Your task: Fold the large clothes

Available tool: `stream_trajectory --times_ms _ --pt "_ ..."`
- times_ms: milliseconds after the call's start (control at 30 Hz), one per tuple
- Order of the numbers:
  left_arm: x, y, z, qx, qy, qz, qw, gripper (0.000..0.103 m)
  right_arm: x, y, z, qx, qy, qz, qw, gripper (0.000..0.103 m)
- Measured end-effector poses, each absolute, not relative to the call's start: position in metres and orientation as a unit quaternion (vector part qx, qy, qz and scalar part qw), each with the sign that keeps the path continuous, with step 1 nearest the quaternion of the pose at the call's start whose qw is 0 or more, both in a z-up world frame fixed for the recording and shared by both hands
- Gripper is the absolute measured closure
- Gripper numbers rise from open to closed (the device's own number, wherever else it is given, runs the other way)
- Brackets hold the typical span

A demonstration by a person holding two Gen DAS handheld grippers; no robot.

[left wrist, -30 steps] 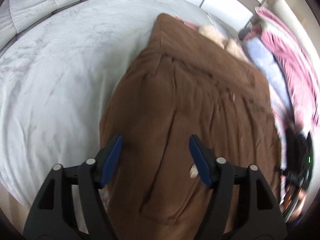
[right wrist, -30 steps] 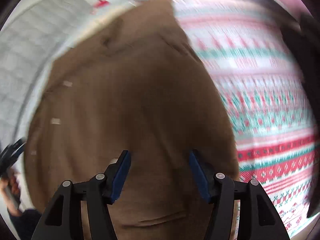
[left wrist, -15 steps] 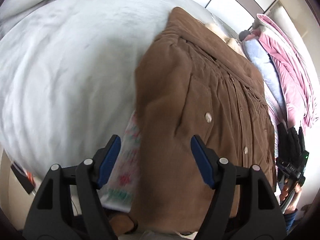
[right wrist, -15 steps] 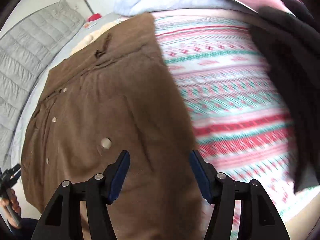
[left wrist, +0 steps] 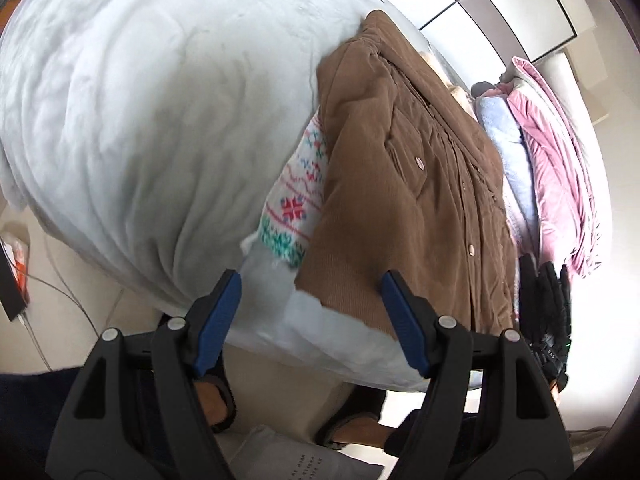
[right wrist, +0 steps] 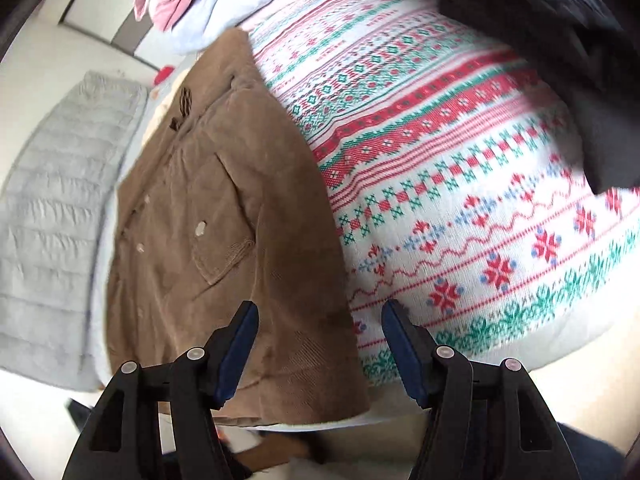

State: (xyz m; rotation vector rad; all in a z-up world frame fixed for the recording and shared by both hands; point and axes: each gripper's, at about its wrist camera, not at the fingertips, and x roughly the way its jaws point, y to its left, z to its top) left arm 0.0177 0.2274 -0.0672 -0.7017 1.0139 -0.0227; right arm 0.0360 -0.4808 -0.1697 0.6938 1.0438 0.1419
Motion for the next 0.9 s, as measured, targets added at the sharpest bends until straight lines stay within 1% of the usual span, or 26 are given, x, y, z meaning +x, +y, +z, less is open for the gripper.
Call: stream_trajectory --times_ms 233,367,433,467,500,533,600,667,700,833,900 --pt "0.007 0.22 -0.067 -0.345 0.457 -0.03 0.82 0.03 0.016 -0.498 -0.177 0.379 0.472 0.077 0.792 0.04" --pt "0.016 0.209 -0.066 -0.334 0.453 -0.037 0.826 0.03 0.018 -0.487 -0.176 0.362 0.472 0.087 0.799 0.04" --pt "0.022 0.203 -0.067 -0.319 0.458 -0.037 0.829 0.035 0.02 -0.474 -0.176 0.339 0.478 0.096 0.804 0.042" --pt "0.027 0.198 -0.067 -0.307 0.464 -0.031 0.83 0.045 0.02 -0.469 -0.174 0.327 0.479 0.1 0.808 0.045" --pt "0.028 0.196 -0.066 -0.303 0.466 -0.03 0.83 0.054 0.02 -0.465 -0.172 0.319 0.475 0.107 0.813 0.046" --pt "0.028 0.195 -0.063 -0.306 0.463 -0.03 0.831 0.055 0.019 -0.464 -0.168 0.32 0.463 0.117 0.818 0.046" --pt "0.025 0.197 -0.049 -0.322 0.431 -0.042 0.842 0.061 0.015 -0.467 -0.158 0.337 0.434 0.137 0.824 0.046" --pt "0.023 0.197 -0.037 -0.329 0.401 -0.06 0.853 0.062 0.012 -0.472 -0.151 0.356 0.41 0.159 0.824 0.045" --pt "0.022 0.195 -0.03 -0.327 0.385 -0.07 0.86 0.062 0.013 -0.471 -0.152 0.36 0.411 0.162 0.822 0.045" --pt "0.028 0.178 -0.02 -0.301 0.373 -0.09 0.873 0.062 0.02 -0.466 -0.168 0.348 0.447 0.143 0.812 0.044" --pt "0.032 0.171 -0.018 -0.293 0.371 -0.096 0.876 0.062 0.022 -0.463 -0.17 0.347 0.449 0.145 0.811 0.044"
